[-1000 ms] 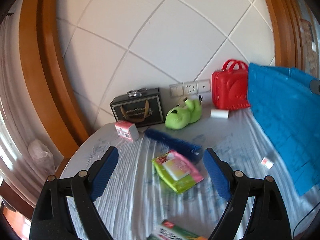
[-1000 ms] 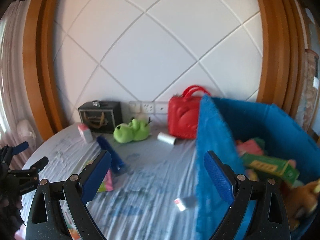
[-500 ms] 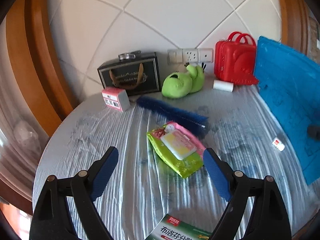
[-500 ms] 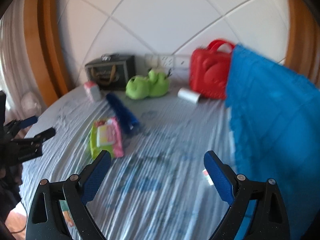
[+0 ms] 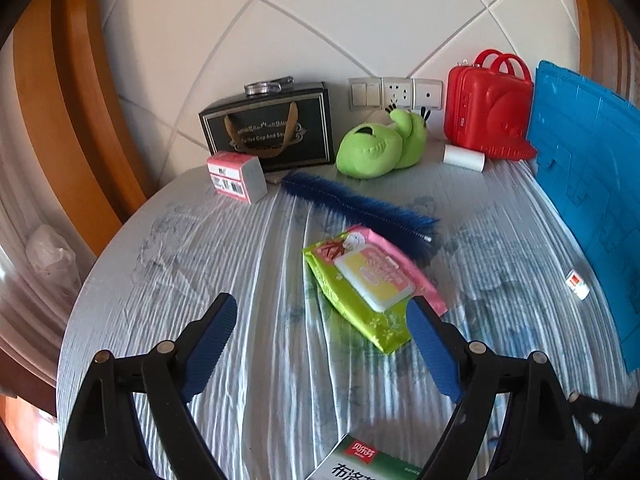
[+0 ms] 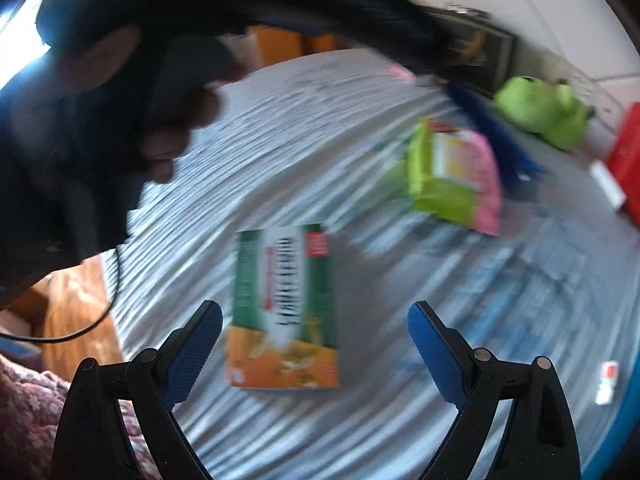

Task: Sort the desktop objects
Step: 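Grasp the green-and-white ibuprofen box with the right tool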

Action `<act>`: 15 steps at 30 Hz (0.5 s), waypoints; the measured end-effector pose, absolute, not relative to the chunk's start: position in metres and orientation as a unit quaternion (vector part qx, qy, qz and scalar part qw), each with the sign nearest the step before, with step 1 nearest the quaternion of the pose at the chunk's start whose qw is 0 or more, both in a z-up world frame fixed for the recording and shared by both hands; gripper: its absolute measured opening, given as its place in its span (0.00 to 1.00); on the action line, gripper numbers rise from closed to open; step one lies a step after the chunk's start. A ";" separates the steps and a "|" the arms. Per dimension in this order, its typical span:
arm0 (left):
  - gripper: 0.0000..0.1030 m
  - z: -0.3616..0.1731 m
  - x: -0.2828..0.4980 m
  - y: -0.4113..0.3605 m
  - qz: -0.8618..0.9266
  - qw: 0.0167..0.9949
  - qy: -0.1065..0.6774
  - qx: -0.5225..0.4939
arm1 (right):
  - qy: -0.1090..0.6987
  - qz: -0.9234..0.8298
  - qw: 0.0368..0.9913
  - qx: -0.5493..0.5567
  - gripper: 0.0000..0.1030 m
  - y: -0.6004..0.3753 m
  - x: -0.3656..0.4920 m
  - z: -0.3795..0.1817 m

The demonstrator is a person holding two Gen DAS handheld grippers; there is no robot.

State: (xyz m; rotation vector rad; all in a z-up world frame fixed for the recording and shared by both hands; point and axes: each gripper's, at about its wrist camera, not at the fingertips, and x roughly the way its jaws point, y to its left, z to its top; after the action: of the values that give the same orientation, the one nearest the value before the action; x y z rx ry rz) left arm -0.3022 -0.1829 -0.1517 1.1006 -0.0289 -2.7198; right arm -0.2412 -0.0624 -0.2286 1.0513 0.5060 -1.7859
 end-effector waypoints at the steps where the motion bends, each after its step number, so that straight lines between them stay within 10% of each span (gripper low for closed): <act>1: 0.84 -0.155 -0.303 -0.186 -0.921 0.102 -0.011 0.376 | 0.216 -0.729 0.485 0.432 0.92 -0.067 -0.238 -0.233; 13: 0.84 -0.159 -0.303 -0.234 -0.920 0.106 -0.008 0.377 | 0.287 -0.709 0.440 0.471 0.96 -0.106 -0.221 -0.296; 15: 0.84 -0.160 -0.305 -0.237 -0.920 0.104 -0.004 0.377 | 0.297 -0.703 0.430 0.482 0.84 -0.106 -0.218 -0.299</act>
State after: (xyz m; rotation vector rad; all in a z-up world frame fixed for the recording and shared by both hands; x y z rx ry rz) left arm -0.3054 -0.2373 -0.1602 1.1127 -0.0111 -2.7136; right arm -0.2185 -0.1062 -0.2990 1.2013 0.7402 -1.7550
